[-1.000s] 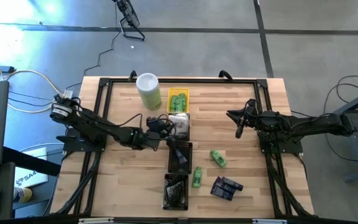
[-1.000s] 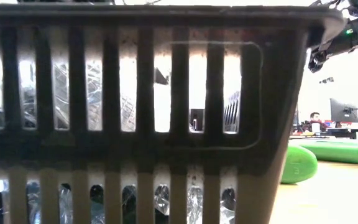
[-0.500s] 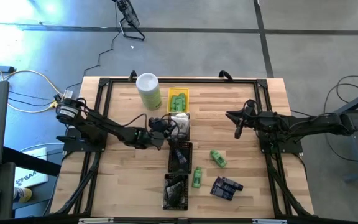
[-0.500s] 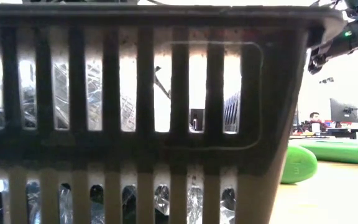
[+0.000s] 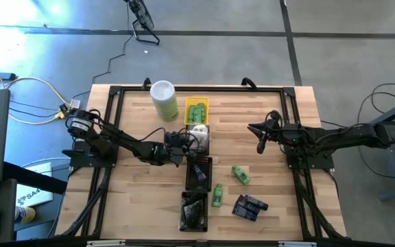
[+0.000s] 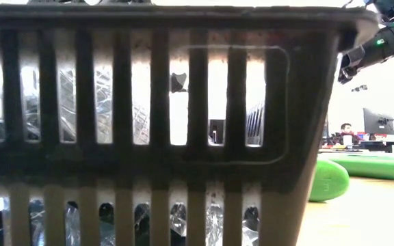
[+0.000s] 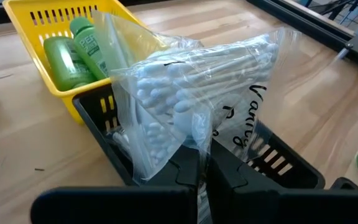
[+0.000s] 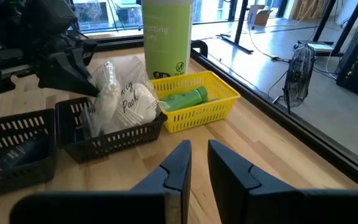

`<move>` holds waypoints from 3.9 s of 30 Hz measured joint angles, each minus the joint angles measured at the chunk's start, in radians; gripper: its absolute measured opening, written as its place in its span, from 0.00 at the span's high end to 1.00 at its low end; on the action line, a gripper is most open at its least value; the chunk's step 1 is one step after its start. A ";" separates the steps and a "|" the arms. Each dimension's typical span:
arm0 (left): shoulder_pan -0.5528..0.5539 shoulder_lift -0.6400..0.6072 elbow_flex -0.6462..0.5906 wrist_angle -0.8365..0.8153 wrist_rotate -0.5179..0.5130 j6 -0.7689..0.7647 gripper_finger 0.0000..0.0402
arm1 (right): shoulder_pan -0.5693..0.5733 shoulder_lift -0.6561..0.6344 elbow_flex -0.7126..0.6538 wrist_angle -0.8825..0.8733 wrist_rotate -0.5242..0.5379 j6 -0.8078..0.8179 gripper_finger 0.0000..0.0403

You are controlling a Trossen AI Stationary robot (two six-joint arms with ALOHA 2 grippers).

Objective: Pick & Place Travel size toiletries
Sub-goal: Put the white vanity pack into the top black basket, then put the green bottle into the yellow basket

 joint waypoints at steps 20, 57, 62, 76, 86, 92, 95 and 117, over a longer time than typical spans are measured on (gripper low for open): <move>0.027 -0.040 0.000 0.002 0.098 0.067 0.72 | 0.000 0.007 0.000 0.001 0.000 -0.006 0.89; 0.026 -0.276 -0.002 -0.014 0.448 0.449 0.93 | 0.000 0.007 0.000 0.017 0.000 -0.006 0.89; 0.026 -0.277 0.000 -0.004 0.576 0.524 0.97 | 0.000 0.007 0.000 0.017 0.000 -0.005 0.89; 0.026 -0.269 0.000 -0.098 0.643 0.464 0.94 | 0.000 0.007 0.000 0.039 0.000 -0.020 0.89; 0.026 -0.270 0.000 -0.055 0.619 0.569 0.94 | 0.000 0.007 0.000 0.077 -0.004 -0.030 0.89; 0.026 -0.295 -0.005 -0.127 0.627 0.732 0.94 | 0.000 0.007 0.000 0.077 -0.068 -0.016 0.89; 0.026 -0.342 -0.032 -0.163 0.630 0.762 0.94 | 0.000 0.007 0.000 0.076 -0.108 0.025 0.89; 0.026 -0.833 -0.461 -0.061 0.623 0.815 0.94 | 0.000 0.007 0.000 0.084 -0.170 0.050 0.89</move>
